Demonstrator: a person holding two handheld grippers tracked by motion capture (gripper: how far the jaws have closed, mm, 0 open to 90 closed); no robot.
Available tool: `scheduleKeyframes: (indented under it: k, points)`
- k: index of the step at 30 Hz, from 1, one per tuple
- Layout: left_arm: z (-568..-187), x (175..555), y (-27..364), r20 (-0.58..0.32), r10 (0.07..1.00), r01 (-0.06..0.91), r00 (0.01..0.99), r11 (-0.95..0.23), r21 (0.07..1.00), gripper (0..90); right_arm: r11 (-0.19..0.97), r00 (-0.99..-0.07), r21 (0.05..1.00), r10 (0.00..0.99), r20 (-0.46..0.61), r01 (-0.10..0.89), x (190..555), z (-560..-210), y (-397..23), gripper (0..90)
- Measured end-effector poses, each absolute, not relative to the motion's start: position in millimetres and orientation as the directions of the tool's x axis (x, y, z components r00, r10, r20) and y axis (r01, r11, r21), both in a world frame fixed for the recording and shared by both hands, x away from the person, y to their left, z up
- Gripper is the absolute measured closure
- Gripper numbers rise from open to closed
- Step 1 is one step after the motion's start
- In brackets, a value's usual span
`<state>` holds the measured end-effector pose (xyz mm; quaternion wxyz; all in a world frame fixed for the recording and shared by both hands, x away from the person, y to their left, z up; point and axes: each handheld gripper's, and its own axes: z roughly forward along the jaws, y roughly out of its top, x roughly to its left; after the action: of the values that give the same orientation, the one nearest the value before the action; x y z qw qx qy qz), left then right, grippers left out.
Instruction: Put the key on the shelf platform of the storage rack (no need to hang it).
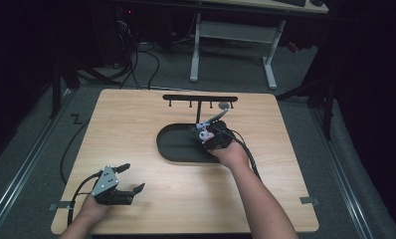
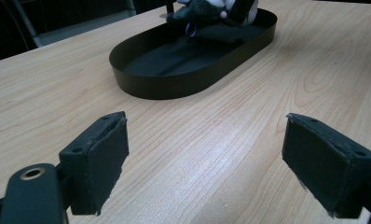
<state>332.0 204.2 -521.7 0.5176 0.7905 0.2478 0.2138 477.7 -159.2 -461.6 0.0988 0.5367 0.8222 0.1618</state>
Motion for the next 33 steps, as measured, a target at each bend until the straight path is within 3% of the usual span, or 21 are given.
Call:
scheduleKeyframes:
  k: [17,33]
  points:
    - [-521.7,331.9,203.8,0.083,0.611,0.169,0.788,-0.343,0.924,15.4,0.382,-0.407,0.333,0.913,0.007,0.862,463.4,-464.8,-167.2,46.6]
    - [-521.8,332.1,203.9,0.082,0.612,0.170,0.787,-0.342,0.924,15.4,0.362,-0.390,0.328,0.921,0.021,0.873,471.3,-477.5,-164.1,44.4]
